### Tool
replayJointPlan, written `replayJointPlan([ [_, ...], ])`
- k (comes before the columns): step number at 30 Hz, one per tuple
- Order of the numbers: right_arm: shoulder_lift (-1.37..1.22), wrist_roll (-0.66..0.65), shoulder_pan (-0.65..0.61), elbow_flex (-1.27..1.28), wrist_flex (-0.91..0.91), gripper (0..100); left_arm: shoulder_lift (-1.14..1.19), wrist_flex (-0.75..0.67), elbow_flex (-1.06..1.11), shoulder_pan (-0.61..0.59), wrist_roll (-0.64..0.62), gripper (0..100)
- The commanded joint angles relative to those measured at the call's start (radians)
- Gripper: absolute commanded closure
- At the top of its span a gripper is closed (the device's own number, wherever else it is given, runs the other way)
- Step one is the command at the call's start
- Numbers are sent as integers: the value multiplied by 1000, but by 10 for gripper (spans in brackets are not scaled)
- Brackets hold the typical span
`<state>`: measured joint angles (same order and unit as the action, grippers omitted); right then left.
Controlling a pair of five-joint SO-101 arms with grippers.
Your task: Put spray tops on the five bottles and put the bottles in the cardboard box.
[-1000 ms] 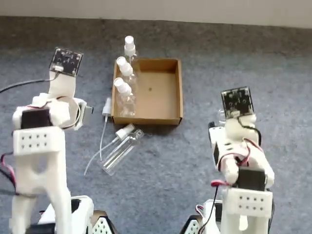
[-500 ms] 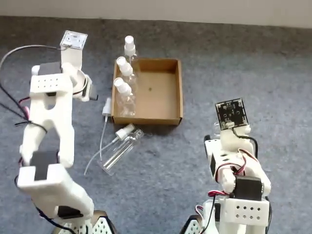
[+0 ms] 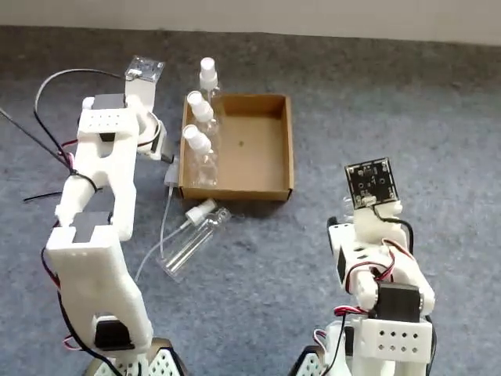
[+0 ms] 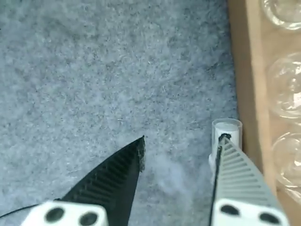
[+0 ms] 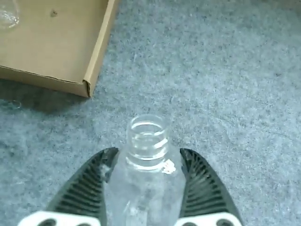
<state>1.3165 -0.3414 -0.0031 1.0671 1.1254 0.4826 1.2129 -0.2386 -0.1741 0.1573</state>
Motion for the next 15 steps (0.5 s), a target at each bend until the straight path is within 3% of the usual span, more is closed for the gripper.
replayJointPlan([
  [1, 13, 9, -5, -8, 4, 995, -13, 3, -42, 33, -3, 772],
  [15, 13, 9, -5, -8, 4, 995, -4, -28, -4, 73, -2, 772],
])
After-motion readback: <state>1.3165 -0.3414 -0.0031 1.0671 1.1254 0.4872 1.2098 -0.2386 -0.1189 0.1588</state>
